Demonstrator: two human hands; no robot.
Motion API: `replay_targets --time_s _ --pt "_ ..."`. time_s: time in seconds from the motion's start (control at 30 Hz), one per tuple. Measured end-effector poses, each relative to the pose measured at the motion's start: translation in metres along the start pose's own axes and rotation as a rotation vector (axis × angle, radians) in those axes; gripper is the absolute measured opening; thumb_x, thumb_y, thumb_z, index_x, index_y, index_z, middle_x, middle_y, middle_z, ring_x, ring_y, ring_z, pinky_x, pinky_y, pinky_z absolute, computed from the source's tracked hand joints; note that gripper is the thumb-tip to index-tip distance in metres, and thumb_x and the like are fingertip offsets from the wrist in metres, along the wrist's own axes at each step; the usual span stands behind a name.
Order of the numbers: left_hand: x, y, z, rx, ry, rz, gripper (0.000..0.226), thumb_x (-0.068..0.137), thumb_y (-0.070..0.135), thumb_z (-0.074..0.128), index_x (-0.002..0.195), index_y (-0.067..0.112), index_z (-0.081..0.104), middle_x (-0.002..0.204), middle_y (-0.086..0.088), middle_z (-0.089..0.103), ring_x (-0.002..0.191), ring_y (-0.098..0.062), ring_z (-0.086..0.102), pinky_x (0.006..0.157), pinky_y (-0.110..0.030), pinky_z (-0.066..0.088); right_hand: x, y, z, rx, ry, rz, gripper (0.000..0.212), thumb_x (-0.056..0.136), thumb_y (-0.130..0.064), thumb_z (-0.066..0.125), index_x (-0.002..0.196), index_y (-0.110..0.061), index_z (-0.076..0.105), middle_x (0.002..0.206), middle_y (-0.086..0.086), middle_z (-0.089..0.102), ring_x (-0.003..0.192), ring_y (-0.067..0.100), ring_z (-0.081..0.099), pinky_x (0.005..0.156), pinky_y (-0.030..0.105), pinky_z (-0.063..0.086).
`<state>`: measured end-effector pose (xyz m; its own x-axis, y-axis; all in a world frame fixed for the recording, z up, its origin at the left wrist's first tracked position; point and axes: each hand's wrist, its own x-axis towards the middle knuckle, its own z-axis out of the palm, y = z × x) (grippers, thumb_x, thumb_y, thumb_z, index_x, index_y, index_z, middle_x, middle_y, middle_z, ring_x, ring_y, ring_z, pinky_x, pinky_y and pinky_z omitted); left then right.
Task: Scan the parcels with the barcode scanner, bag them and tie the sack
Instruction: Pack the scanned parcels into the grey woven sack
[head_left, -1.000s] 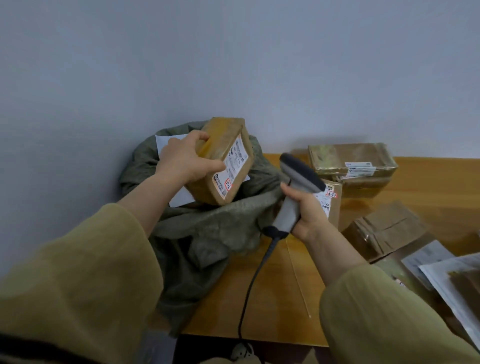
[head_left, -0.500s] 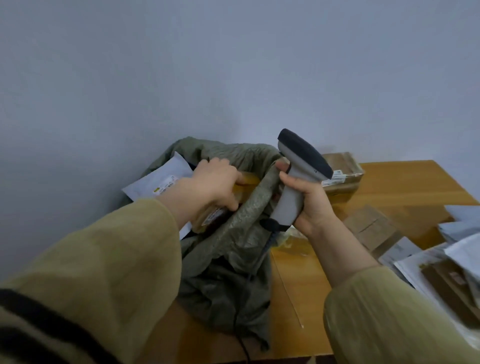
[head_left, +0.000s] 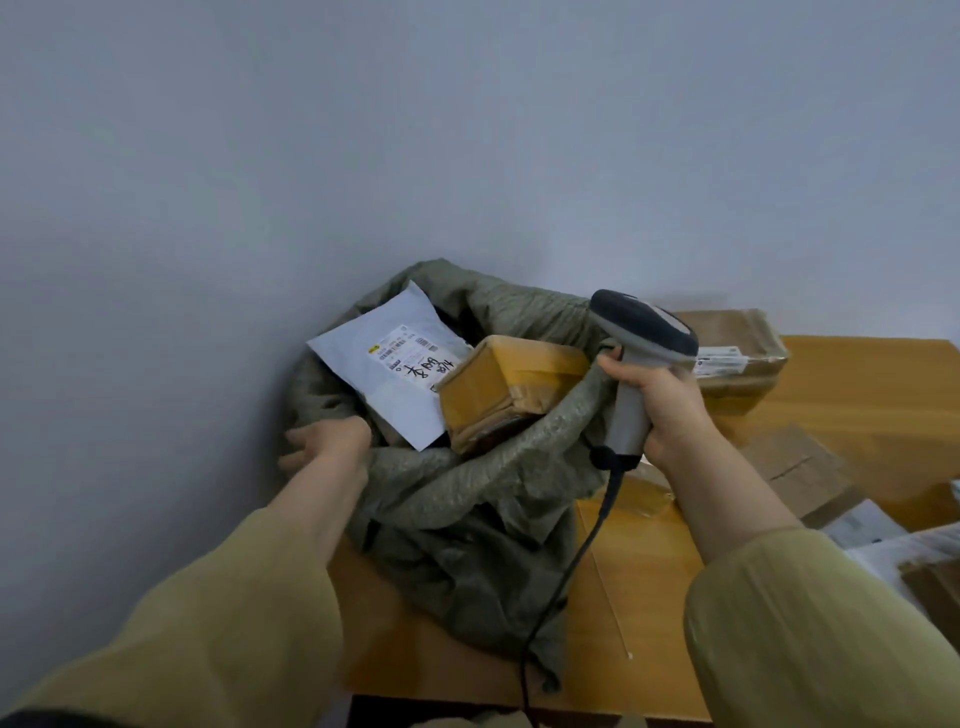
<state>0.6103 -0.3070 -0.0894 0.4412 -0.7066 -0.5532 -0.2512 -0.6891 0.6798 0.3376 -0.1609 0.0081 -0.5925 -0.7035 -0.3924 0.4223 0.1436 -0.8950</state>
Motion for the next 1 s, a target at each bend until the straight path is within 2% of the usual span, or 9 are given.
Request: replay_targets --time_s 0.1,0.17,0.27,0.47,0.63,0.77,0.83,0.9,1.0 --pt "0.036 -0.016 0.009 -0.278 -0.154 -0.076 0.096 0.049 0.044 0.088 0.128 0.005 0.049 0.132 -0.009 0.053 0.114 -0.030 0.056 0.096 -0.048 0.048 -0.002 0.001 0.004 -0.072 -0.011 0.045 0.042 0.072 -0.011 0.078 0.108 -0.014 0.057 0.109 0.010 0.060 0.100 0.029 0.059 0.088 0.048 0.051" --pt "0.009 0.001 0.004 -0.420 -0.205 -0.099 0.073 0.066 0.027 0.085 0.127 0.006 0.051 0.124 -0.010 0.058 0.105 -0.027 0.060 0.089 -0.045 0.052 -0.004 0.003 0.007 -0.114 -0.025 0.062 0.036 0.074 -0.010 0.077 0.101 -0.017 0.055 0.105 0.009 0.060 0.099 0.029 0.058 0.089 0.048 0.051" --pt "-0.001 0.036 0.000 -0.421 -0.214 -0.009 0.060 0.078 0.021 0.075 0.130 0.005 0.050 0.124 -0.015 0.060 0.105 -0.030 0.061 0.084 -0.044 0.052 -0.009 0.005 0.014 -0.146 -0.049 0.080 0.050 0.074 -0.010 0.078 0.117 -0.011 0.052 0.108 0.010 0.059 0.098 0.029 0.058 0.087 0.047 0.051" --pt "-0.040 0.160 -0.043 -0.109 0.001 0.702 0.030 0.092 0.020 0.050 0.116 0.005 0.061 0.116 -0.018 0.062 0.108 -0.034 0.059 0.094 -0.041 0.048 -0.025 0.009 0.046 -0.166 -0.164 0.072 0.053 0.069 -0.013 0.081 0.114 -0.015 0.053 0.111 0.008 0.062 0.101 0.029 0.060 0.090 0.051 0.051" --pt "-0.053 0.209 -0.078 0.044 0.185 1.052 0.032 0.088 0.020 0.051 0.118 0.016 0.062 0.118 -0.013 0.063 0.109 -0.030 0.058 0.093 -0.038 0.047 -0.048 0.019 0.076 -0.201 -0.348 -0.094 0.046 0.074 -0.008 0.077 0.114 -0.019 0.057 0.107 -0.003 0.065 0.095 0.015 0.062 0.079 0.030 0.054" --pt "-0.039 0.181 -0.088 0.657 0.227 1.008 0.027 0.089 0.023 0.050 0.112 0.016 0.063 0.117 -0.017 0.061 0.109 -0.040 0.055 0.091 -0.046 0.045 -0.047 0.025 0.073 -0.196 -0.155 -0.049 0.045 0.076 -0.013 0.077 0.115 -0.018 0.055 0.115 0.002 0.062 0.104 0.021 0.057 0.093 0.042 0.049" --pt "-0.034 0.177 -0.095 0.753 0.319 1.004 0.031 0.088 0.017 0.049 0.117 0.019 0.060 0.120 -0.018 0.058 0.111 -0.042 0.052 0.092 -0.049 0.045 -0.049 0.020 0.070 -0.143 -0.135 -0.099 0.041 0.073 -0.013 0.078 0.109 -0.018 0.058 0.108 0.003 0.064 0.103 0.023 0.059 0.090 0.043 0.051" --pt "-0.036 0.182 -0.098 0.856 0.416 1.015 0.042 0.088 0.011 0.048 0.129 0.020 0.051 0.128 -0.022 0.049 0.119 -0.043 0.043 0.094 -0.050 0.041 -0.055 0.014 0.074 -0.131 -0.346 -0.159 0.052 0.067 -0.013 0.082 0.114 -0.011 0.062 0.109 0.006 0.068 0.103 0.025 0.063 0.084 0.039 0.054" --pt "-0.055 0.174 -0.086 0.993 0.431 1.085 0.071 0.080 0.012 0.058 0.144 0.023 0.030 0.147 -0.021 0.024 0.135 -0.038 0.020 0.106 -0.048 0.022 -0.067 0.016 0.084 -0.184 -0.649 -0.043 0.055 0.062 -0.007 0.078 0.116 -0.010 0.065 0.109 0.005 0.070 0.104 0.023 0.065 0.087 0.040 0.055"
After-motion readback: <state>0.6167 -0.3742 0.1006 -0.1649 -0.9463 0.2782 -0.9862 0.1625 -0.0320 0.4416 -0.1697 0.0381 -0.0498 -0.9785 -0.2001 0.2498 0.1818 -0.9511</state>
